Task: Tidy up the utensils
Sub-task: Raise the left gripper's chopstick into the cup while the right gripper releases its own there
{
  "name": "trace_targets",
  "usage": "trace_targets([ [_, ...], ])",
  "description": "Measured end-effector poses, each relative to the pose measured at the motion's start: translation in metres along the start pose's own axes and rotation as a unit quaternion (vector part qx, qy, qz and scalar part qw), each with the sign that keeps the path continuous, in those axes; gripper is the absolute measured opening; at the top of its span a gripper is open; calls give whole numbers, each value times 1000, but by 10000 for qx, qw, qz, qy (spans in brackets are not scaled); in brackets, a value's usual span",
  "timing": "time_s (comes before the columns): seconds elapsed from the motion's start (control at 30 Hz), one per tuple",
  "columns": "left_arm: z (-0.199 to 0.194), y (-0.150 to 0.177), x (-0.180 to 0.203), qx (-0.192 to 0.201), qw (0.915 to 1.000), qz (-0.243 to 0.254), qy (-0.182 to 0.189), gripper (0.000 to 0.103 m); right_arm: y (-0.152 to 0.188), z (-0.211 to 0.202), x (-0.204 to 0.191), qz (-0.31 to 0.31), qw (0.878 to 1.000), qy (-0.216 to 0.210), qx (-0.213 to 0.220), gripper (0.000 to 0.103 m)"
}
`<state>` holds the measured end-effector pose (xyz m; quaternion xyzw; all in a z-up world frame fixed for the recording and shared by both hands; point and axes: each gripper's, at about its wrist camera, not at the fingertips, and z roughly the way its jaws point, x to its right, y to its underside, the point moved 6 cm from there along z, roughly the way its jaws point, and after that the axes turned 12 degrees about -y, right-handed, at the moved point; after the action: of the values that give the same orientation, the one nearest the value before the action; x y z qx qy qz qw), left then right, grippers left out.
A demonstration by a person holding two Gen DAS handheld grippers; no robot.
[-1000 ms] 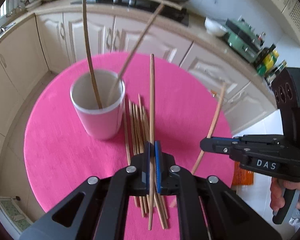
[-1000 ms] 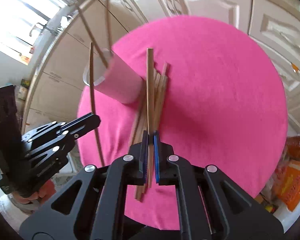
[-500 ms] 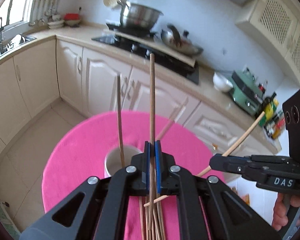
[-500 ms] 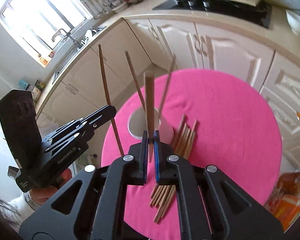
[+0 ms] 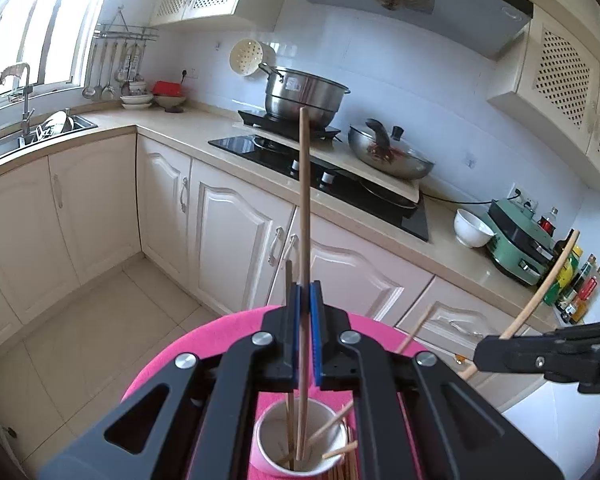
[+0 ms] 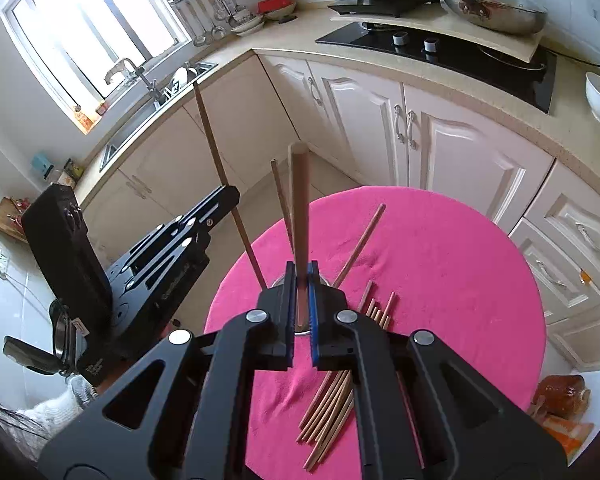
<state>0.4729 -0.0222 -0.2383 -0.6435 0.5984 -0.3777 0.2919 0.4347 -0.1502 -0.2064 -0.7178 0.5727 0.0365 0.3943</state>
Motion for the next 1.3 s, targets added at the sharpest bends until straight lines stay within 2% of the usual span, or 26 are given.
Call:
trace_targets([
  [0.3, 21, 25, 0, -102, 9999, 29, -45, 5, 11, 31, 10, 147, 9993, 207, -273, 5],
  [0.63, 26, 63, -9, -699, 9975, 30, -23, 6, 24, 55, 10, 249, 9983, 239, -474, 5],
  [0.67, 26, 65, -11, -745, 9972, 19, -31, 7, 25, 57, 9, 244, 9982, 242, -486, 5],
  [0.77, 22, 72, -18, -885, 9960, -65, -65, 23, 27, 62, 8, 237, 9980, 268, -525, 6],
  [1.17, -2, 87, -36, -1202, 9922, -255, -230, 34, 36, 75, 1, 194, 9973, 322, -637, 6],
  [1.3, -9, 90, -40, -1251, 9914, -235, -291, 34, 39, 79, 1, 236, 9969, 366, -653, 6],
])
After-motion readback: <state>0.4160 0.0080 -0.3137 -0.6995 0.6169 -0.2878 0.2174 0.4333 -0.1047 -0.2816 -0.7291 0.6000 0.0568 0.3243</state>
